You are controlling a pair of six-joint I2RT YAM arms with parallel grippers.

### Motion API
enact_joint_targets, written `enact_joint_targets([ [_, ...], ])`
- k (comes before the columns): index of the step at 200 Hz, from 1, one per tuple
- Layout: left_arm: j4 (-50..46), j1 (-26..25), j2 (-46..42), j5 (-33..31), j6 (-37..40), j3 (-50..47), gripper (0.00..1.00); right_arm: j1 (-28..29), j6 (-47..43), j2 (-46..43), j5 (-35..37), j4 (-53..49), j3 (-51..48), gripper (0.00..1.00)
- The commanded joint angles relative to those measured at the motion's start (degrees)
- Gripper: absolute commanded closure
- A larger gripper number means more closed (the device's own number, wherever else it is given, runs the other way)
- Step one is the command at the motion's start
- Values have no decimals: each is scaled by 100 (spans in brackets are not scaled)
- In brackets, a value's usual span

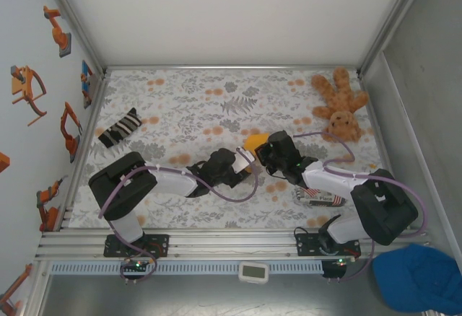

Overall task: Fold a paper plane with a square sheet of paper (pick it up from the middle)
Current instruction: Fold the wing for the fifth time at the center of the table.

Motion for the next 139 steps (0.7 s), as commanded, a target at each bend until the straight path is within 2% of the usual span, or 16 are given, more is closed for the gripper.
enact_joint_targets([
  [1,332,-20,54,-135,197,-37,57,-43,109,-108,-12,122,13,100],
  [139,415,-25,248,-329,153,-46,70,-53,147,50,-160,148,27,100],
])
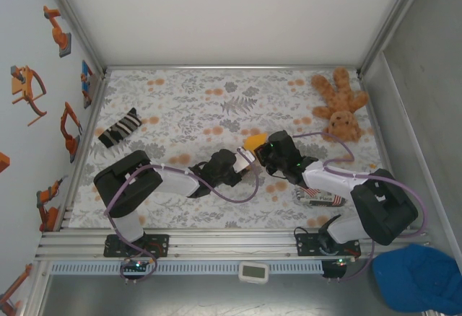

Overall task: Fold a paper plane with a square sheet of paper (pick it up from the middle)
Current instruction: Fold the wing for the fifth time at the center of the table.

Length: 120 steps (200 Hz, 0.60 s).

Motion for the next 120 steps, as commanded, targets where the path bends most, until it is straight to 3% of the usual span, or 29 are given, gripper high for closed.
enact_joint_targets([
  [1,146,-26,22,-35,20,-41,70,-26,108,50,23,146,26,100],
  [44,132,-22,32,-25,-38,-35,70,-21,105,94,-3,127,32,100],
  [79,116,-19,83,7,-56,-28,76,-26,110,96,-16,103,31,100],
  [94,115,-19,117,12,-69,-26,79,-26,103,41,19,81,16,93],
  [120,123,-9,172,68,-116,-70,83,-43,41,-147,143,-117,9,70],
])
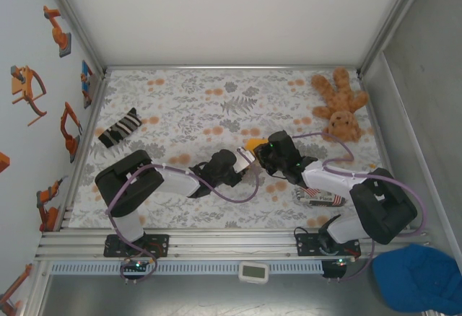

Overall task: Fold a paper plane with a square sheet of paper (pick it up from the middle)
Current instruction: Fold the wing for the fifth time at the center of the table.

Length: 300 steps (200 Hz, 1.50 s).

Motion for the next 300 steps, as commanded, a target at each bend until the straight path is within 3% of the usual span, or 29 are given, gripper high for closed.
enact_joint_targets([
  [1,95,-9,102,81,-95,-71,83,-39,-7,-204,186,-113,7,69],
  [38,126,28,129,277,-255,-129,87,-171,-187,-661,445,-694,-10,49],
  [66,34,144,88,683,-497,-138,87,-298,-368,-1035,654,-1182,15,43],
  [168,-590,593,270,2058,-1110,125,87,-408,-606,-1490,953,-1872,-23,41],
  [247,-623,764,452,2340,-1463,131,86,-417,-679,-1524,991,-1970,-28,41],
  [300,-915,997,545,2821,-1976,243,86,-421,-1355,-1745,1091,-1923,-177,42],
])
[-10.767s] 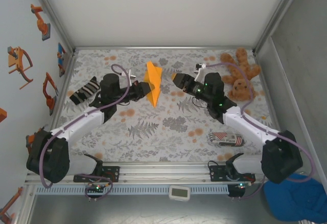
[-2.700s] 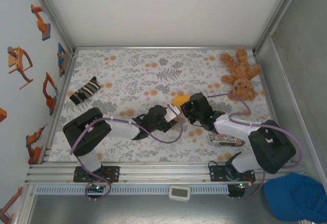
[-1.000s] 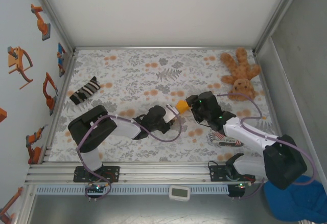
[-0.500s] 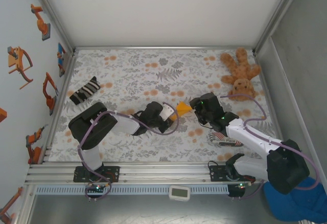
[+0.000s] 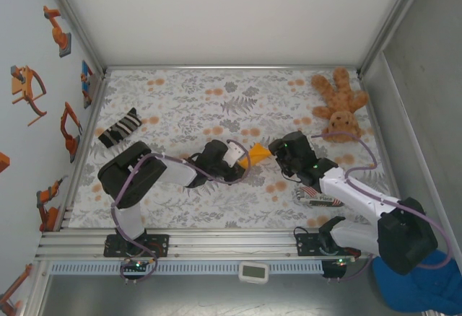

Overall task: Fold a paper plane with a square sheet of paper (pick it up from the middle)
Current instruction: Fold the wing for the fifth time at the center of the table.

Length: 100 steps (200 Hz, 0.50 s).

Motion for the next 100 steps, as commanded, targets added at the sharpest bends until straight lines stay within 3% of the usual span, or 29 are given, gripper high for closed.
enact_joint_targets([
  [1,-524,112,200,324,-402,91,86,-41,-529,-279,283,-13,-173,42],
  [50,-1095,376,399,965,-1114,363,87,-37,-1600,-100,-653,1269,-499,44],
  [100,-1424,543,470,1211,-1621,486,88,-21,-1605,757,-1497,2968,-916,51],
])
